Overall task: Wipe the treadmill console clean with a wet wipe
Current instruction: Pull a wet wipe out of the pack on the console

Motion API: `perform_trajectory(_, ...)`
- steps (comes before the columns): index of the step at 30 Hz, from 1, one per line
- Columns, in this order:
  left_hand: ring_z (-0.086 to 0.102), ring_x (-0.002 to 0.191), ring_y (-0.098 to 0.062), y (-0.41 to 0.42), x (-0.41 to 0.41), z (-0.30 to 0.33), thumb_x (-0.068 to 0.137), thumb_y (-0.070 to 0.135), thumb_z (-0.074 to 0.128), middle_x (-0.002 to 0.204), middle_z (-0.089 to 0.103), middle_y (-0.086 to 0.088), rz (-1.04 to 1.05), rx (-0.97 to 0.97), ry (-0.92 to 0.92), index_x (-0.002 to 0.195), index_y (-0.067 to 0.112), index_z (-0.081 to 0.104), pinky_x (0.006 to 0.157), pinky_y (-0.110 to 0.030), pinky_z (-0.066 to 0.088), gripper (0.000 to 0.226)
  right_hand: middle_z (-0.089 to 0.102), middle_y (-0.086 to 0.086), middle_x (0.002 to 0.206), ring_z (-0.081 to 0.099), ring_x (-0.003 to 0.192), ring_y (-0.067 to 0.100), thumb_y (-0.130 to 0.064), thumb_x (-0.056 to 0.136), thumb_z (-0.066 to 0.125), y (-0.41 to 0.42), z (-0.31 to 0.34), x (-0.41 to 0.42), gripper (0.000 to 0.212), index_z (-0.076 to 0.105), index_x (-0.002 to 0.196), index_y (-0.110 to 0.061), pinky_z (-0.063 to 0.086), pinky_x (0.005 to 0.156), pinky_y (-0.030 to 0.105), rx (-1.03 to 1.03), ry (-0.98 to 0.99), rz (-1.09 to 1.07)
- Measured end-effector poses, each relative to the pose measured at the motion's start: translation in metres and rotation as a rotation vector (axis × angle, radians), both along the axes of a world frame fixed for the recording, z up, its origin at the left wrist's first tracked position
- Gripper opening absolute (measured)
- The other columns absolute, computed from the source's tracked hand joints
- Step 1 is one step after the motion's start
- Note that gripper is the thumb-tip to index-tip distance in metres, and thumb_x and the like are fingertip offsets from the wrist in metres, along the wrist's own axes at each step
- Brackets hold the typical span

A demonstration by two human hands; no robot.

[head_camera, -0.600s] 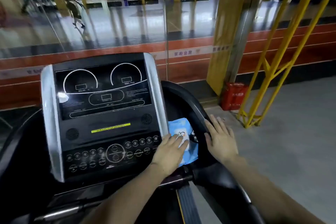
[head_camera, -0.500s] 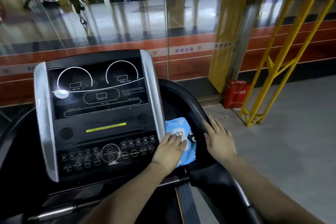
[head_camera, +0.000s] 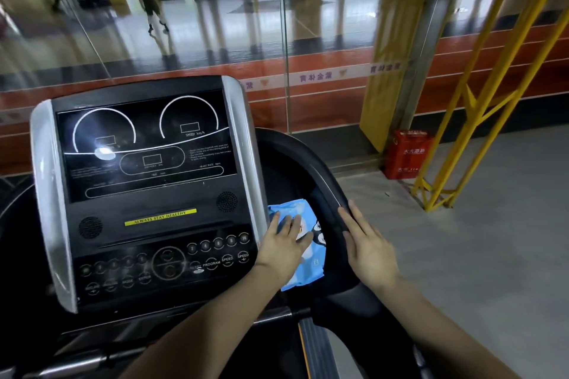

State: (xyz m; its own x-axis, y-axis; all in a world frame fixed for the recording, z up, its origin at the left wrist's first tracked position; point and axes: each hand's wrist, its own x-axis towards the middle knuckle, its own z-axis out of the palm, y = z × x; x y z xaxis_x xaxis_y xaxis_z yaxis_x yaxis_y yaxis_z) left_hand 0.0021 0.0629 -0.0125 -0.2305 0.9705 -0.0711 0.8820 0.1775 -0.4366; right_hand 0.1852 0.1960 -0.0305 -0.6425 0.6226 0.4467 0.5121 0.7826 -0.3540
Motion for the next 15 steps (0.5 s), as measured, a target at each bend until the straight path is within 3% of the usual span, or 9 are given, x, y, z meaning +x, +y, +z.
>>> perform_trajectory(9,0.027,0.154,-0.036,-0.003,0.0,0.013,0.102,0.051,0.053,0.17,0.019,-0.017,-0.021,0.107,-0.097,0.156,0.03,0.027,0.127,-0.059,-0.007,0.064,0.027,-0.007,0.17,0.067,0.113,0.028,-0.02,0.102,0.058,0.001,-0.005,0.001,0.059,0.041,0.157,-0.028,0.061,0.079,0.044,-0.016,-0.001,0.018)
perform_trajectory(15,0.024,0.156,-0.036,-0.032,-0.003,0.022,0.099,0.055,0.054,0.167,0.033,-0.013,-0.104,0.195,-0.005,0.149,0.022,0.044,0.123,-0.07,-0.003,0.061,0.044,0.005,0.162,0.051,0.139,0.03,-0.006,0.09,0.068,0.0,-0.001,-0.002,0.05,0.063,0.138,-0.016,0.049,0.1,0.048,0.142,0.011,0.107)
